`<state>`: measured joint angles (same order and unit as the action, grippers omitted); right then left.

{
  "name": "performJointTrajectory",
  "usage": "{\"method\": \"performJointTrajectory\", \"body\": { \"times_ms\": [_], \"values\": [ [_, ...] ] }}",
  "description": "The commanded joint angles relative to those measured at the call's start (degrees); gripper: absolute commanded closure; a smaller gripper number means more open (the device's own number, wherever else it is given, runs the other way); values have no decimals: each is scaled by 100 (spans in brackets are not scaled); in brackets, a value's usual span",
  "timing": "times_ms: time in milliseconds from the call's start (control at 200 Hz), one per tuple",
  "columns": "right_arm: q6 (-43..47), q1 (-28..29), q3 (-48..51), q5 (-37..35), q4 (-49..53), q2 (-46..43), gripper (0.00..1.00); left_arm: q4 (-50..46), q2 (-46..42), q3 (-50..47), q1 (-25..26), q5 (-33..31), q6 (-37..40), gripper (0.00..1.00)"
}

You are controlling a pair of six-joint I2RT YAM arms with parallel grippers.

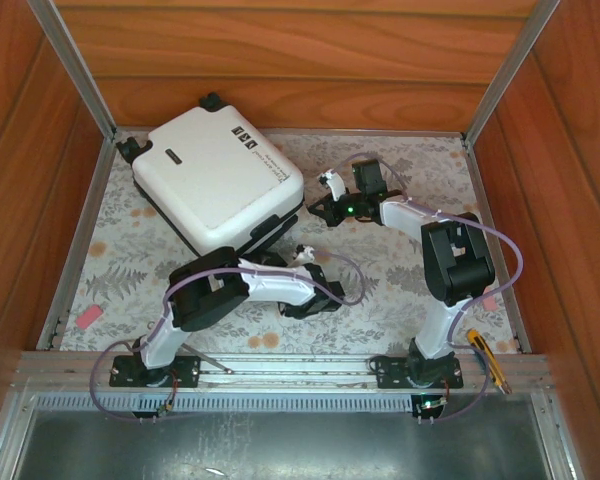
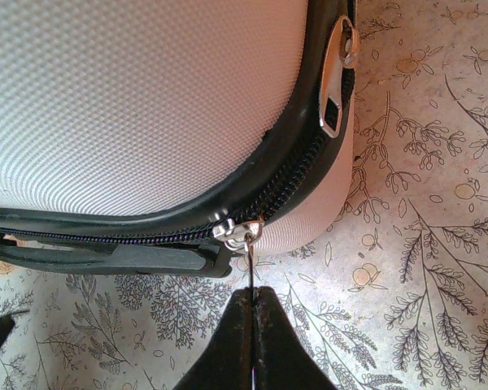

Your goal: Pack the luggage

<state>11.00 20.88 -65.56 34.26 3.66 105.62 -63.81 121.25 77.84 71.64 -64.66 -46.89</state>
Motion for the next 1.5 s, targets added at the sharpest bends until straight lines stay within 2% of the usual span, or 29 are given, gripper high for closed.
{"method": "performJointTrajectory", "body": {
  "times_ms": [0, 220, 260, 415, 540, 800, 930, 990, 1050, 1224, 1304, 1499],
  "values": [
    [42, -145, -80, -162, 294, 46, 100, 185, 159, 126, 36, 191, 162, 50],
    [60, -146, -119, -153, 328, 55, 100, 211, 176, 56, -198, 394, 245, 42],
    [60, -139, -124, -150, 328, 64, 100, 211, 158, 51, -407, 395, 283, 41],
    [60, -141, -128, -126, 355, 81, 100, 305, 111, 3, -584, 416, 476, 41],
    [68, -146, -141, -119, 363, 72, 100, 619, 90, -118, -707, 687, 774, 41],
    [86, -145, -165, -97, 396, 64, 100, 1446, 69, -362, -870, 1480, 1473, 55],
    [77, -142, -156, -61, 388, 44, 100, 1703, 84, -393, -945, 1820, 1700, 67],
    [53, -146, -172, -35, 382, 37, 100, 1780, 102, -399, -989, 1928, 1741, 79],
    [43, -144, -185, -11, 378, 20, 100, 1829, 126, -408, -1041, 2016, 1771, 100],
    [34, -146, -326, -40, 470, -7, 100, 1906, 1, -680, -1138, 2081, 1833, 100],
    [-47, -129, -436, -52, 533, 26, 100, 2229, -429, -1114, -1143, 2522, 2024, 100],
    [-45, -11, -518, -357, 510, 55, 100, 3725, -2067, -2603, -1108, 3816, 2861, 100]
  ]
}}
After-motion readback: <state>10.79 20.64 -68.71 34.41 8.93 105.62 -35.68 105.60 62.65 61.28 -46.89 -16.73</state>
